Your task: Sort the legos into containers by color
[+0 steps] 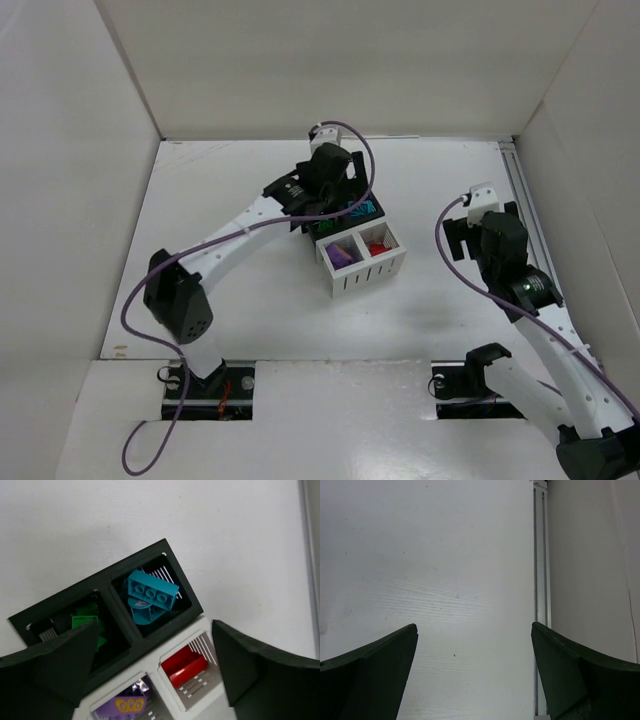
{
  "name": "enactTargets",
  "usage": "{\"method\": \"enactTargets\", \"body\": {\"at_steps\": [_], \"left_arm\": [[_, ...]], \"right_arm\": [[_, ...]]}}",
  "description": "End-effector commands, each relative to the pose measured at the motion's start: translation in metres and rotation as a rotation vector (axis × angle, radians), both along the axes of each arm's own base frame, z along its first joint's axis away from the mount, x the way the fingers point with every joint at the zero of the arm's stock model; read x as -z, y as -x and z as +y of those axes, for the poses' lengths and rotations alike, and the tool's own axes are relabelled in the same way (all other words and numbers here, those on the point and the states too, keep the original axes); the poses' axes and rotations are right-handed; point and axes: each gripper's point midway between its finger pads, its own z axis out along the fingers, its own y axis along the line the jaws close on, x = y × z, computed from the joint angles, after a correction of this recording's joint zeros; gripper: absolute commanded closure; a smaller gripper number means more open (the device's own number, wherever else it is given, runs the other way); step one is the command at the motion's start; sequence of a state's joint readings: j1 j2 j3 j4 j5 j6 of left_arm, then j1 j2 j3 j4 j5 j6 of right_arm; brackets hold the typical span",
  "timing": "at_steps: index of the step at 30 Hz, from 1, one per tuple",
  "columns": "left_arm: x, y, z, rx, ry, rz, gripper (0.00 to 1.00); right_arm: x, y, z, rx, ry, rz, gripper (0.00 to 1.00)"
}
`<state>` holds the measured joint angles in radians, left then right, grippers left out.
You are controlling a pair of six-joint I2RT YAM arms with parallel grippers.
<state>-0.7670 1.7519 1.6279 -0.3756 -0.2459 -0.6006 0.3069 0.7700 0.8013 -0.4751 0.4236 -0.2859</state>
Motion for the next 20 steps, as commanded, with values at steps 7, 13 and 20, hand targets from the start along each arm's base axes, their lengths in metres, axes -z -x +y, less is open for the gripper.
{"method": "enactTargets", "body": {"at_steps": [7,13,20], "left_arm": [[-0.028,0.067,0.114,-0.295,0.053,-0.067,0.0],[-0.001,0.131,0.212,-0.565,0.107,-0.054,0.0],[0.002,0.164,0.243,-0.583,0.278,-0.116,0.0]], "right_arm": [[-0.01,0.011,-0.013,0.096,-0.054,-0.045,0.0],[-0.011,0.013,-0.012,0.09,-0.072,-0.043,0.0],[-0.011,0.013,0.005,-0.001,-0.145,-0.088,0.0]]}}
